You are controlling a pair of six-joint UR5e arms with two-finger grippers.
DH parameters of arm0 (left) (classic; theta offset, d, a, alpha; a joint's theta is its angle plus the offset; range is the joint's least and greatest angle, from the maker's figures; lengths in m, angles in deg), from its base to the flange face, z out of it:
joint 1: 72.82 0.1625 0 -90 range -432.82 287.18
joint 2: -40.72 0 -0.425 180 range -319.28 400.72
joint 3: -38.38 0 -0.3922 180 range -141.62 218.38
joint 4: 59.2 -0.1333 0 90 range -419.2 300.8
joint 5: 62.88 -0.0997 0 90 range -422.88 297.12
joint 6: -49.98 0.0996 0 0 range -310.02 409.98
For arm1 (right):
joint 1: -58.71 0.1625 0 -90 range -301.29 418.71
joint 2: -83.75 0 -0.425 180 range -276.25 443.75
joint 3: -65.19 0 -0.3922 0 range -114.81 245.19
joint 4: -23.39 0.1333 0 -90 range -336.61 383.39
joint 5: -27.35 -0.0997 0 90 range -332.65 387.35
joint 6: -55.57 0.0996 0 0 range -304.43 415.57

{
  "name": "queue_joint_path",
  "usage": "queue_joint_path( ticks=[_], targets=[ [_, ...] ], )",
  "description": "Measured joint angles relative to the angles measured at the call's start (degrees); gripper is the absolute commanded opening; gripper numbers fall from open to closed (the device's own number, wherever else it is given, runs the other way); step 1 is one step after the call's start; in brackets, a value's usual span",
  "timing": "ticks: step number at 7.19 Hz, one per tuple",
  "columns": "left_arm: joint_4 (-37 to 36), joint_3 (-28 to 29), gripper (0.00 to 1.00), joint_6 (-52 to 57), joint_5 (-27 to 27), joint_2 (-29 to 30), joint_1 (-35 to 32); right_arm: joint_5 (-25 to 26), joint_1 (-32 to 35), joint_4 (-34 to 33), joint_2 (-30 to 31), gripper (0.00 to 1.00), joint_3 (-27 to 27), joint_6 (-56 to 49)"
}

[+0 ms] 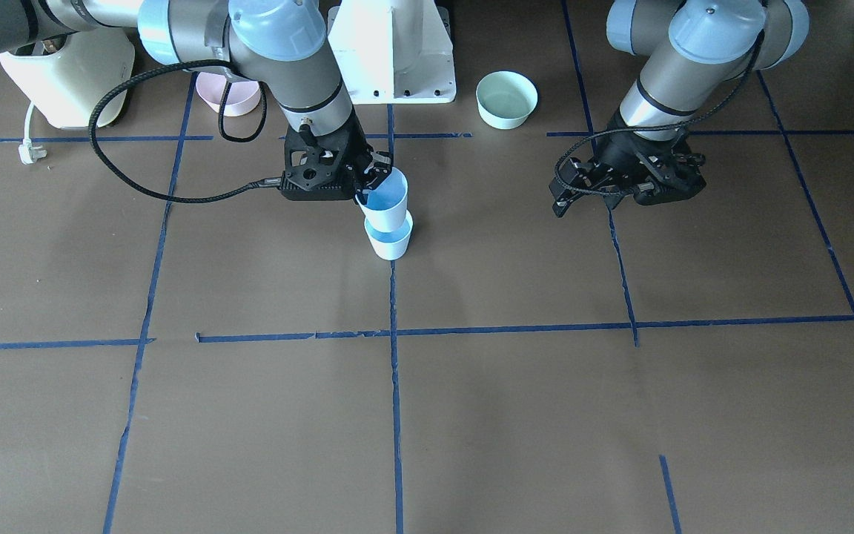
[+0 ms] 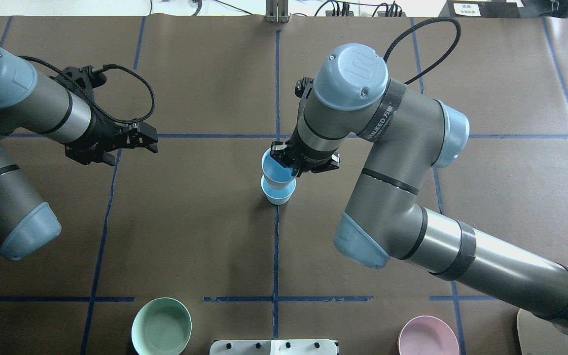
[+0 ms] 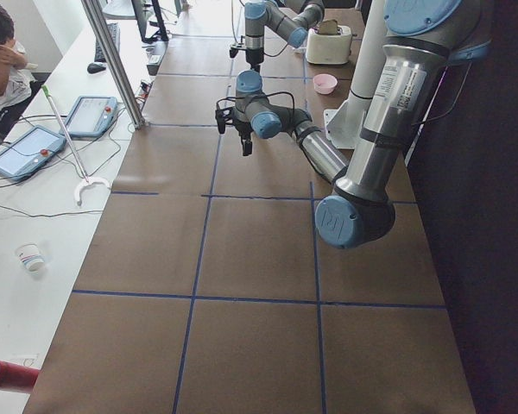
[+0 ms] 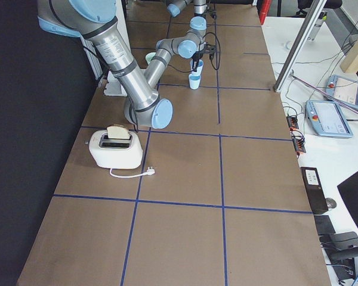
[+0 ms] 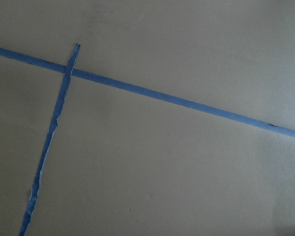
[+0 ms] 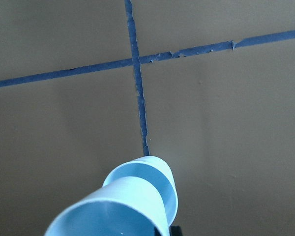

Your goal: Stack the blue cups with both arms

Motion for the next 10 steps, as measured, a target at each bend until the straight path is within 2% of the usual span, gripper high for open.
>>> queue_joint_path(
  ticks=[6, 7, 8, 10],
  targets=[
    [0.00, -0.34, 1.00, -0.44, 0.00, 0.35, 0.00, 2.55, -1.45, -0.98, 0.00, 0.00, -0.71, 0.01],
    [0.00, -0.45, 1.00, -0.48, 0.00, 0.37, 0.00, 2.89, -1.57, -1.04, -0.05, 0.08, -0.86, 0.05],
    [0.00, -0.52, 1.00, -0.50, 0.00, 0.37, 0.00, 3.20, -1.73, -1.06, -0.09, 0.99, -1.00, 0.07],
    [0.00, -0.69, 1.00, -0.51, -0.06, 0.31, 0.00, 3.96, -1.89, -1.10, -0.21, 1.00, -1.21, 0.12]
  ],
)
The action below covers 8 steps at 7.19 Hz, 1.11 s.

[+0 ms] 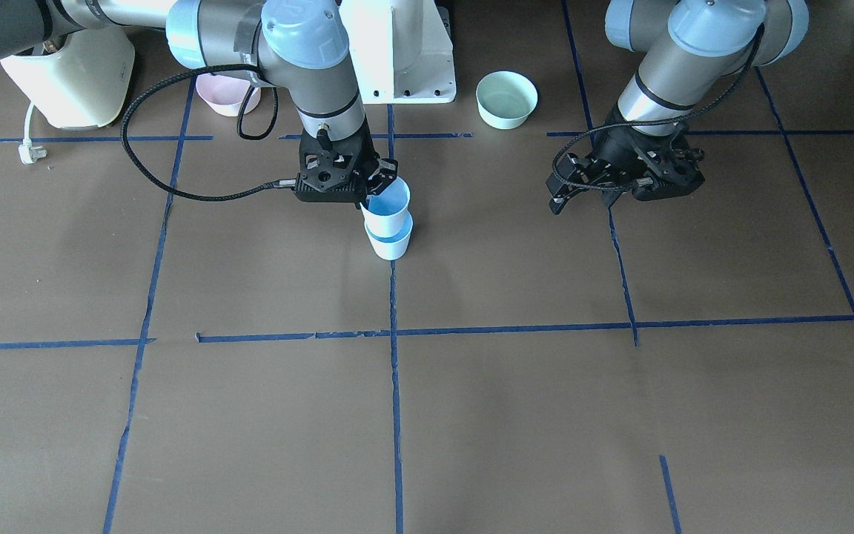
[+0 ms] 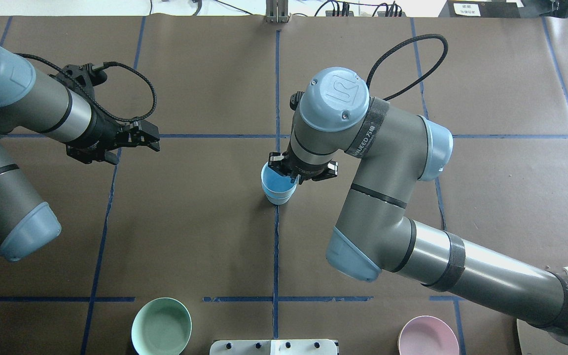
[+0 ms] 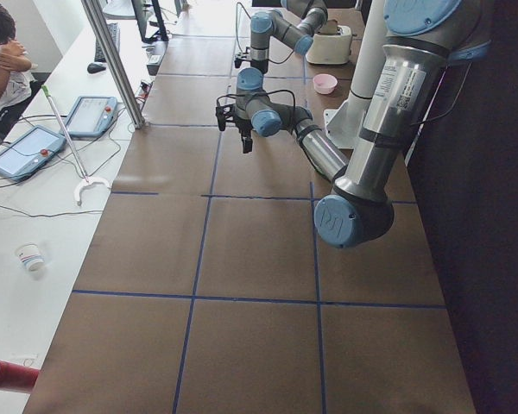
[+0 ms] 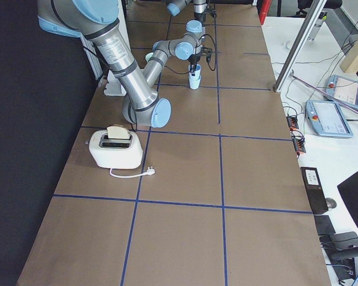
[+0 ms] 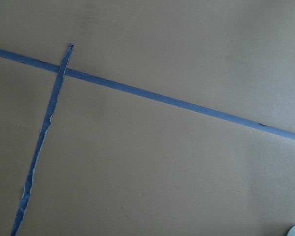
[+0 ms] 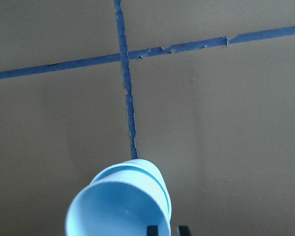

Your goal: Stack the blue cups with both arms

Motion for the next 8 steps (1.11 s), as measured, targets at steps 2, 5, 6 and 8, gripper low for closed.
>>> queue_joint_path(
  ticks=[2, 5, 6, 8],
  targets=[
    [-0.04, -0.14, 1.00, 0.04, 0.01, -0.12, 0.00, 0.56, 0.06, 0.03, -0.08, 1.00, 0.05, -0.05],
    [0.00, -1.30, 1.00, 7.99, 0.59, -4.52, -1.39, -4.05, 6.37, 0.02, 7.62, 1.00, 7.29, -4.20],
    [0.10, -1.61, 1.00, 14.91, 1.65, -7.60, -3.54, -5.45, 9.52, 0.00, 13.09, 1.00, 10.90, -8.94],
    [0.05, -0.99, 1.00, 31.35, 5.76, -14.00, -10.75, -7.80, 15.20, 0.28, 22.07, 1.00, 14.13, -19.28]
  ],
)
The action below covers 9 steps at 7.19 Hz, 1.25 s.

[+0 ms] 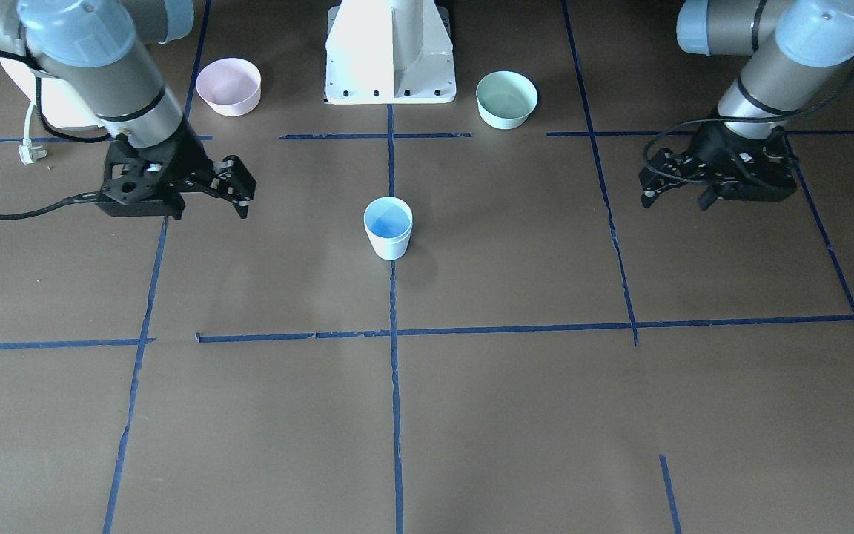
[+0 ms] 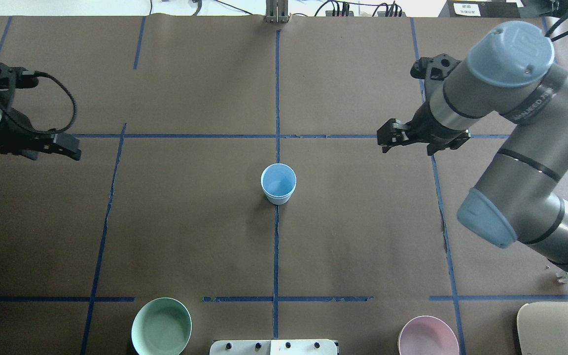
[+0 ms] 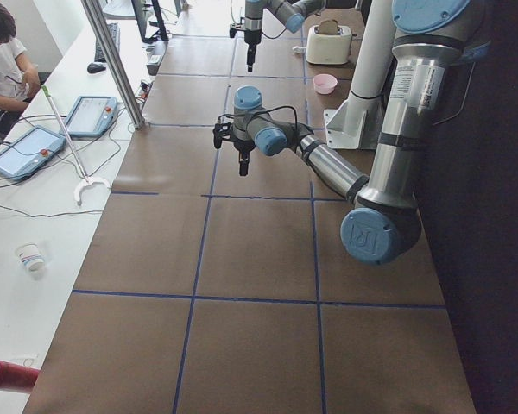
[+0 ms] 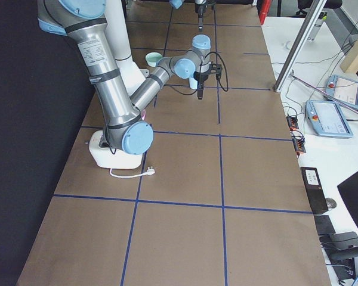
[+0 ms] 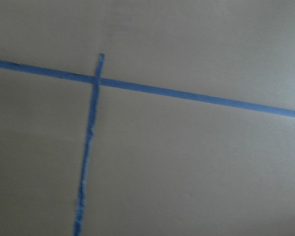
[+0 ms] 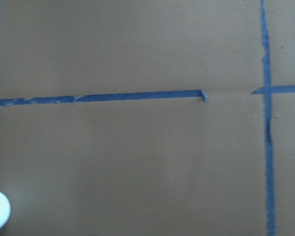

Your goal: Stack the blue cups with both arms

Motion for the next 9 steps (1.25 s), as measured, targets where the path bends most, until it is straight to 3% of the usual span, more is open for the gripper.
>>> queue_joint_path(
  ticks=[2, 5, 7, 9],
  targets=[
    [-0.26, 4.37, 1.00, 18.77, 4.06, -3.96, -9.38, -2.73, 7.67, 0.33, 8.37, 1.00, 0.43, -15.67],
    [-0.47, 19.24, 1.00, 47.75, 8.37, -3.91, -24.94, -10.54, 21.93, 0.30, 17.08, 1.00, -4.81, -42.26],
    [-1.31, 26.16, 1.00, 56.34, 10.25, -1.89, -30.31, -16.09, 31.36, 0.38, 19.37, 1.00, -13.90, -59.23],
    [-6.58, 27.37, 1.00, 57.21, 12.18, 0.05, -31.26, -18.24, 36.09, 0.60, 20.76, 1.00, -19.04, -68.15]
  ],
)
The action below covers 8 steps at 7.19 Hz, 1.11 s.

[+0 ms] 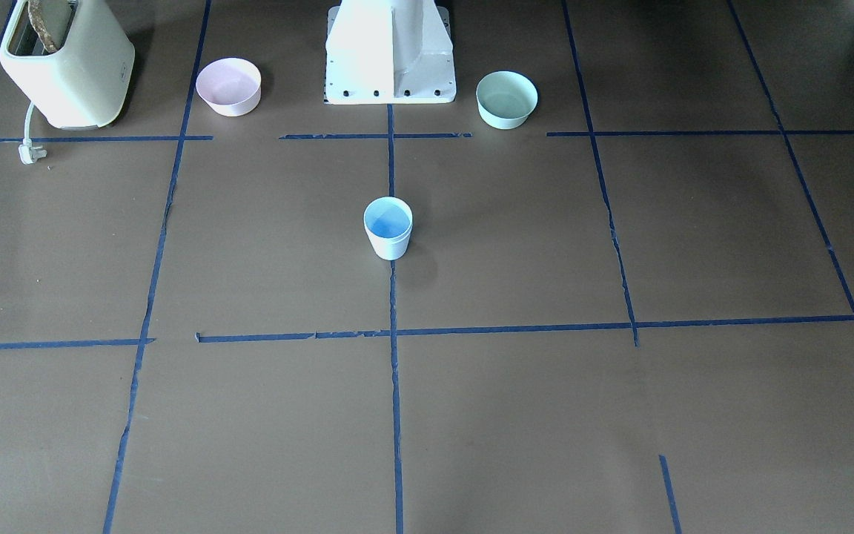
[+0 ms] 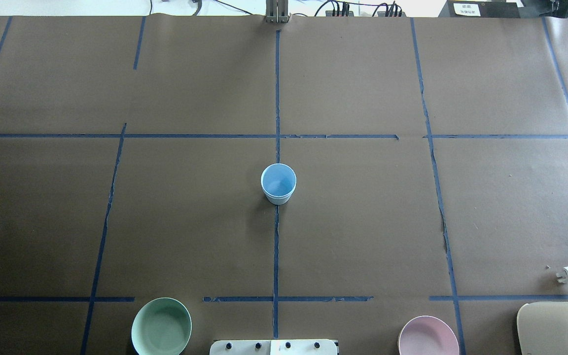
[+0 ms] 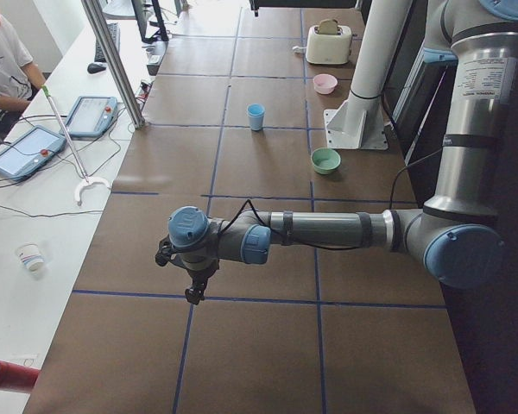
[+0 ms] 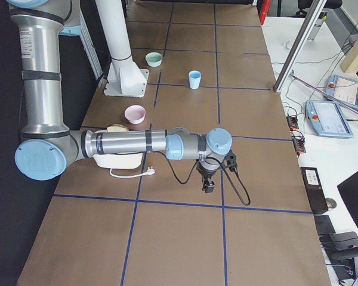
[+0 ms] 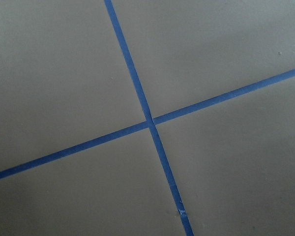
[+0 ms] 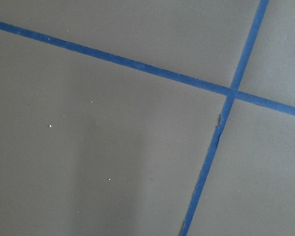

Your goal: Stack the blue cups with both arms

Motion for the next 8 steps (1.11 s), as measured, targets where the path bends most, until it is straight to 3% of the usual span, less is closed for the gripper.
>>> queue_joint_path(
  ticks=[3, 5, 8],
  targets=[
    [-9.02, -0.92, 1.00, -1.59, 0.65, 2.44, -0.13, 0.50, 0.75, 3.09, 1.85, 1.00, -1.29, -0.98],
    [-9.86, -5.15, 1.00, -4.04, 0.28, 0.66, -0.15, 0.86, 0.73, 3.79, 1.83, 1.00, -1.33, 0.22],
    [-9.15, -7.13, 1.00, -3.87, 0.10, -1.32, -0.09, 0.97, 0.72, 3.90, 1.73, 1.00, -1.42, 0.90]
  ],
)
